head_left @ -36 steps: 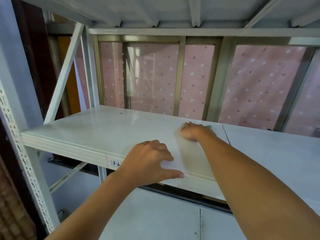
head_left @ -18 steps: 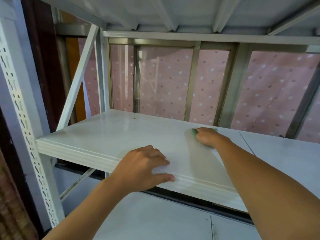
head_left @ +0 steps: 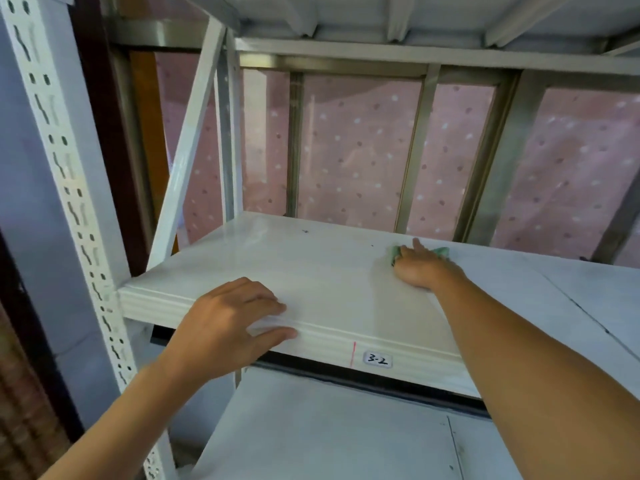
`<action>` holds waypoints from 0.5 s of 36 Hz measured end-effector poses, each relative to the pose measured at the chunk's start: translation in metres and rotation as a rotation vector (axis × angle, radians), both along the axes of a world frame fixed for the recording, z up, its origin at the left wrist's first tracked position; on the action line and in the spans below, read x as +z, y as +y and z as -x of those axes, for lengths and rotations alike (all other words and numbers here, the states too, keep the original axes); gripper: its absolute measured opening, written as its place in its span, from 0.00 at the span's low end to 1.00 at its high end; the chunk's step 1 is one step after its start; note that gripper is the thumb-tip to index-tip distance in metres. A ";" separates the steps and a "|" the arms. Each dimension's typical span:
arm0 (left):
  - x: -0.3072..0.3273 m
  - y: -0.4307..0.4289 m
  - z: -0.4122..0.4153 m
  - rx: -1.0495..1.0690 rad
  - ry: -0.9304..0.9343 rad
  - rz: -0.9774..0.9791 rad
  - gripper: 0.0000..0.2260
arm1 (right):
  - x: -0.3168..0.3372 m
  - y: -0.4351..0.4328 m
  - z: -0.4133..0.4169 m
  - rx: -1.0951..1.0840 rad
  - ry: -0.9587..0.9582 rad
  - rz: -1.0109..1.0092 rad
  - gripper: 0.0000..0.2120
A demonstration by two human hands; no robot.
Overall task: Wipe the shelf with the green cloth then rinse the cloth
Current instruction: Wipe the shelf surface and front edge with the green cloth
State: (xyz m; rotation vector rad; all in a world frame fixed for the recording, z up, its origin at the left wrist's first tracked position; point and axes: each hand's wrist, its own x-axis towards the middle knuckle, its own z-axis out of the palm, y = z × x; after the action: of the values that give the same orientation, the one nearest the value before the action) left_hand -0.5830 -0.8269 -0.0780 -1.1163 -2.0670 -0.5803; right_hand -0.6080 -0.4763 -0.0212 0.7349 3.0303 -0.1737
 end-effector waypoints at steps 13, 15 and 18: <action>0.001 -0.062 0.034 -0.030 0.013 0.013 0.18 | 0.008 -0.064 0.037 -0.176 -0.019 -0.128 0.27; 0.000 -0.069 0.040 -0.033 0.015 0.003 0.19 | 0.007 -0.078 0.044 -0.157 -0.021 -0.128 0.26; -0.003 -0.081 0.049 -0.027 0.020 -0.009 0.20 | 0.000 -0.097 0.064 -0.106 -0.033 -0.087 0.27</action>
State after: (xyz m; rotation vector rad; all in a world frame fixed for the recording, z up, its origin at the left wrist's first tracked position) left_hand -0.6318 -0.9080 -0.0808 -1.1422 -2.0333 -0.5893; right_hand -0.6719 -0.5729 -0.0217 0.8965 2.9854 -0.0310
